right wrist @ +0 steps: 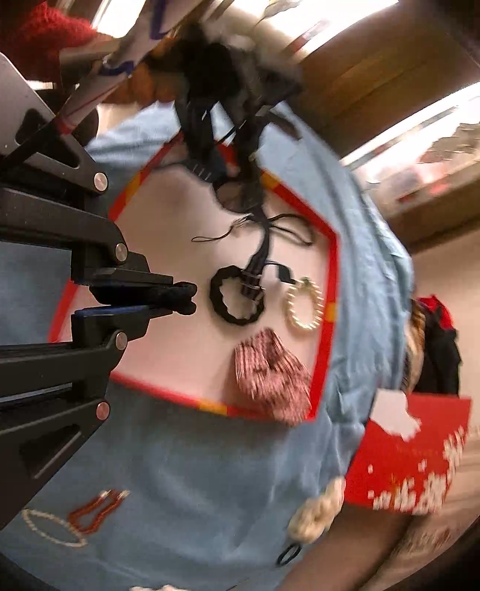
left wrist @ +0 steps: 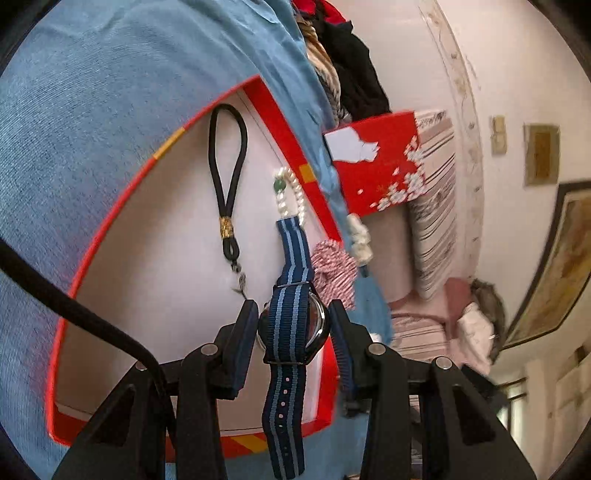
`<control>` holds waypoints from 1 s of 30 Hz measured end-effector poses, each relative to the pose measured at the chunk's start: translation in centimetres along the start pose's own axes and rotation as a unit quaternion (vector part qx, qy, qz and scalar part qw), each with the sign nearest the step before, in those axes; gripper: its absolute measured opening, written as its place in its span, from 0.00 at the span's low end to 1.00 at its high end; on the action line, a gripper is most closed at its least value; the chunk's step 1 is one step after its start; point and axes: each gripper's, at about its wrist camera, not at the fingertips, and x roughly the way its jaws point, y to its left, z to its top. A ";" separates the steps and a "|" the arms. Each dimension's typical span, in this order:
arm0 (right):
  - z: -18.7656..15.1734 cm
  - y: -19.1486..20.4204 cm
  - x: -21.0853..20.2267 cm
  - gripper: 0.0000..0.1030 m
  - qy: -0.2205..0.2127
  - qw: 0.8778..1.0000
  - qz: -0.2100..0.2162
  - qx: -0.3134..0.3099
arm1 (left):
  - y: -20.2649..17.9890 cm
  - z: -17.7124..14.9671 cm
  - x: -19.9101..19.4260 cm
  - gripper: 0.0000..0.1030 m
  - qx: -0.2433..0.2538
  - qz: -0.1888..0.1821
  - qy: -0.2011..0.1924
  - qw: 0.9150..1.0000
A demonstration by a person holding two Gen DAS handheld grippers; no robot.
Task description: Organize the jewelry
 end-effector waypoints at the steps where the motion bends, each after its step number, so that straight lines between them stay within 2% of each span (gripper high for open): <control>1: 0.2 0.5 1.2 0.08 0.011 1.000 -0.008 -0.009 | 0.0 0.1 -0.4 0.36 0.003 0.002 -0.005 1.000; 3: 0.3 0.9 2.4 0.10 0.021 0.999 -0.020 -0.022 | 0.2 0.3 -1.1 0.36 0.006 0.017 -0.019 1.000; 5: 0.6 1.3 3.4 0.14 0.027 0.999 -0.031 -0.032 | 0.6 0.5 -1.4 0.37 -0.008 0.003 -0.027 1.000; 7: 0.7 1.4 3.9 0.26 0.035 0.998 -0.036 -0.033 | 0.5 0.4 -1.8 0.47 -0.028 0.000 -0.047 0.999; 8: 0.8 1.4 3.8 0.39 0.036 0.998 -0.037 -0.032 | 0.3 0.2 -1.9 0.50 -0.032 0.004 -0.057 0.998; 9: 0.9 1.5 3.8 0.46 0.035 0.998 -0.037 -0.028 | 0.2 0.0 -2.0 0.53 -0.033 0.007 -0.066 0.997; 10: 1.0 1.5 3.5 0.47 0.031 0.999 -0.035 -0.024 | -0.1 -0.1 -2.0 0.53 -0.031 0.009 -0.076 0.997; 14: 1.9 2.1 2.5 0.47 0.021 0.999 -0.038 -0.027 | -0.7 -1.0 -2.8 0.55 0.002 0.021 -0.109 0.994; 16: 2.5 2.4 2.3 0.47 0.016 0.999 -0.035 -0.030 | -0.6 -1.2 -3.7 0.57 0.010 0.007 -0.118 0.993; 18: 3.2 2.7 2.4 0.47 0.014 1.000 -0.016 -0.021 | -0.6 -1.4 -4.8 0.63 0.017 -0.009 -0.136 0.990; 23: 4.9 3.1 4.3 0.47 0.025 0.998 0.050 0.041 | -0.8 -1.4 -5.8 0.64 0.039 0.010 -0.154 0.987; 26: 5.9 3.8 6.1 0.47 0.028 0.998 0.042 0.049 | -0.1 -1.0 -6.0 0.64 0.022 0.008 -0.156 0.988; 28: 6.6 4.0 7.5 0.39 0.030 0.997 0.031 0.057 | 0.3 -0.8 -6.2 0.65 0.015 0.005 -0.159 0.987; 30: 7.2 4.1 8.5 0.09 0.032 0.997 0.018 0.061 | 0.6 -0.7 -6.5 0.65 0.011 0.006 -0.161 0.987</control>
